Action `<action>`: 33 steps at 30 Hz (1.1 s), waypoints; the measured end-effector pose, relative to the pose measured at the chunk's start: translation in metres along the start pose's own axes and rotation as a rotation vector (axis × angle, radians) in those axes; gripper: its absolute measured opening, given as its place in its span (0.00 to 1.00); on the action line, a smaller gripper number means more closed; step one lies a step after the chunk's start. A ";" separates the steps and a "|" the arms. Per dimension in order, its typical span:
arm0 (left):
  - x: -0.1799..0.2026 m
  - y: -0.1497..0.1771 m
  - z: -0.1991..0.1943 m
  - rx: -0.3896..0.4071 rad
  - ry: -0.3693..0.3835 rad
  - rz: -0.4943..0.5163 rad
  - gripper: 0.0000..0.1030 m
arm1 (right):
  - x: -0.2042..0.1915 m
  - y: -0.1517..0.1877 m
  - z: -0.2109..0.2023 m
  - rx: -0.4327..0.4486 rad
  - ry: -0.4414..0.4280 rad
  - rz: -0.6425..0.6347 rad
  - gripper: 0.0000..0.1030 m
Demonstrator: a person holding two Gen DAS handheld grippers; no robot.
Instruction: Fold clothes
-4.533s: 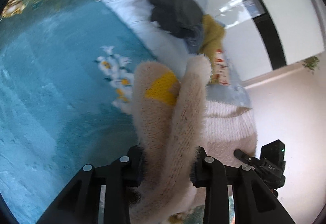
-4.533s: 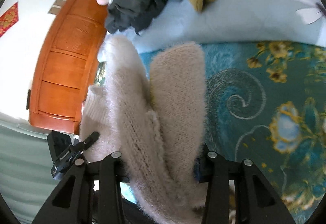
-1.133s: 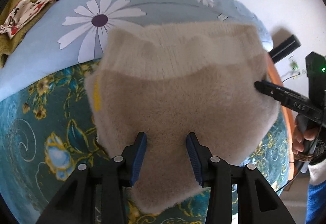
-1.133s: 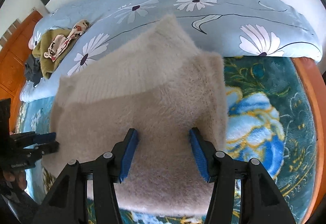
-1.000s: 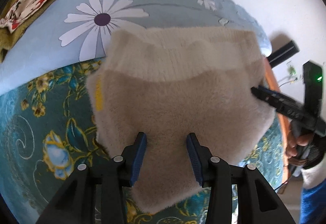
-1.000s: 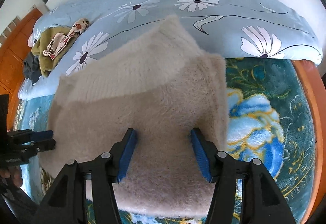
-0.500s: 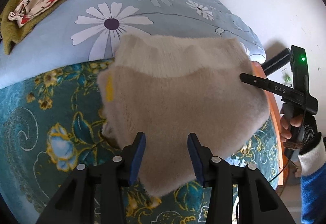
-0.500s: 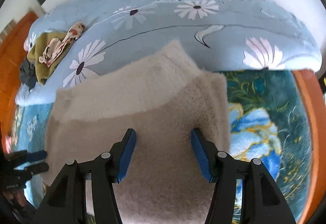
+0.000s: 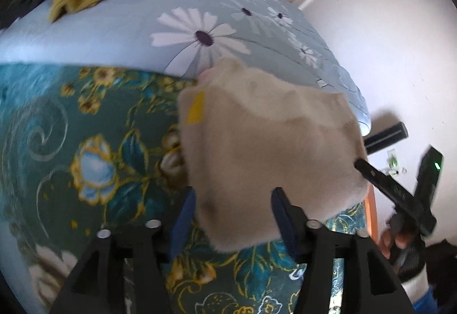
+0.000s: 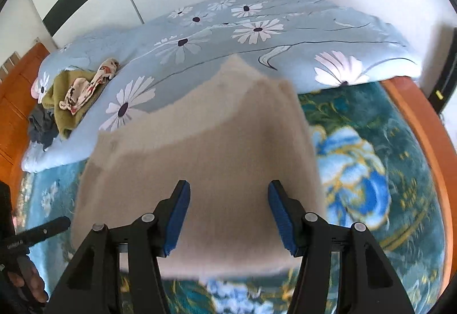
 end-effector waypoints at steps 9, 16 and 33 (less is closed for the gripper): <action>-0.005 0.041 0.011 0.010 -0.090 0.046 0.87 | -0.013 0.054 0.015 -0.072 0.056 0.019 0.64; -0.002 0.059 0.002 0.101 -0.169 0.110 1.00 | -0.016 0.062 0.029 -0.116 0.099 0.033 0.73; 0.014 0.071 -0.013 0.157 -0.317 0.193 1.00 | -0.052 0.080 0.043 -0.130 0.161 -0.056 0.93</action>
Point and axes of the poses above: each gripper's, at about its wrist camera, not at the fingertips, and z roughly the way its jaws point, x to its right, y to its underside, the point moved 1 cm from there along z, roughly the way its jaws point, and after that the axes turned 12 degrees about -x, right-handed, at the moved point
